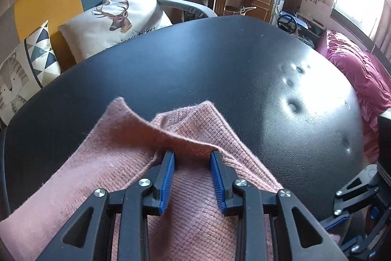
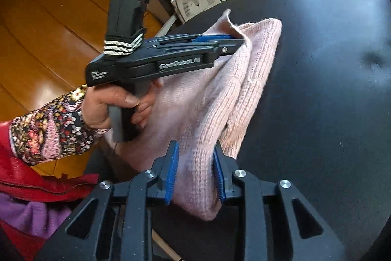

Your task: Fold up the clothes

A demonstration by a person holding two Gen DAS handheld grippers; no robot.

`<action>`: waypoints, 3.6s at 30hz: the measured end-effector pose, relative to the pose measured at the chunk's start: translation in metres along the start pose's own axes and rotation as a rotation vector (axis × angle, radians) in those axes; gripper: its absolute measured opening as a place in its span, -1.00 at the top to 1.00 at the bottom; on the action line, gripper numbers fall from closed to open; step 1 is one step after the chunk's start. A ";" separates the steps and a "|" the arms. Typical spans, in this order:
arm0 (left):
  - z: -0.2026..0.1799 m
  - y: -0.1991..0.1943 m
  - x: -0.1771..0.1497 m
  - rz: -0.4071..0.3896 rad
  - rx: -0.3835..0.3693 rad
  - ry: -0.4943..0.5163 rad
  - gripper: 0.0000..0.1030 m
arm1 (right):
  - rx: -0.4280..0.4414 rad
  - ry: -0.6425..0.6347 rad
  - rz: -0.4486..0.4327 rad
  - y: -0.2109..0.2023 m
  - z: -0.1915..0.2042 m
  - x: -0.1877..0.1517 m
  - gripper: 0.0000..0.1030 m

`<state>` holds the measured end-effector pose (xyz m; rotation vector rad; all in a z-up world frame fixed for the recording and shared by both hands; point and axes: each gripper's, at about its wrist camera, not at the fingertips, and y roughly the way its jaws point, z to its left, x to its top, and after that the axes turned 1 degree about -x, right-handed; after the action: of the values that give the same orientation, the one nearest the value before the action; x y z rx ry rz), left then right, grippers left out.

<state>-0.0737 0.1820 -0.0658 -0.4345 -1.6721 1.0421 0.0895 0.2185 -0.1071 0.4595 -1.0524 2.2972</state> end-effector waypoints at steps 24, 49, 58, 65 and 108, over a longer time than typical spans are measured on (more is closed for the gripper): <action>-0.017 0.006 0.003 -0.039 -0.006 0.039 0.44 | 0.050 -0.027 0.204 0.008 0.004 0.003 0.88; 0.057 -0.107 -0.074 -0.200 -0.022 -0.270 0.42 | -0.354 -0.130 -0.097 0.053 0.054 0.100 0.72; 0.137 -0.146 -0.159 -0.220 0.067 -0.453 0.42 | -0.530 0.068 -0.091 0.086 -0.006 0.139 0.73; 0.211 -0.218 -0.222 -0.353 0.169 -0.595 0.42 | -0.380 -0.116 -0.166 0.108 0.092 0.150 0.72; 0.274 -0.261 -0.350 -0.265 0.176 -0.654 0.82 | -0.138 -0.429 0.266 0.426 0.325 0.148 0.95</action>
<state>-0.1393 -0.3293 -0.0747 0.2754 -2.1073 1.1888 -0.2666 -0.2068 -0.0709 0.8239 -1.5488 2.3887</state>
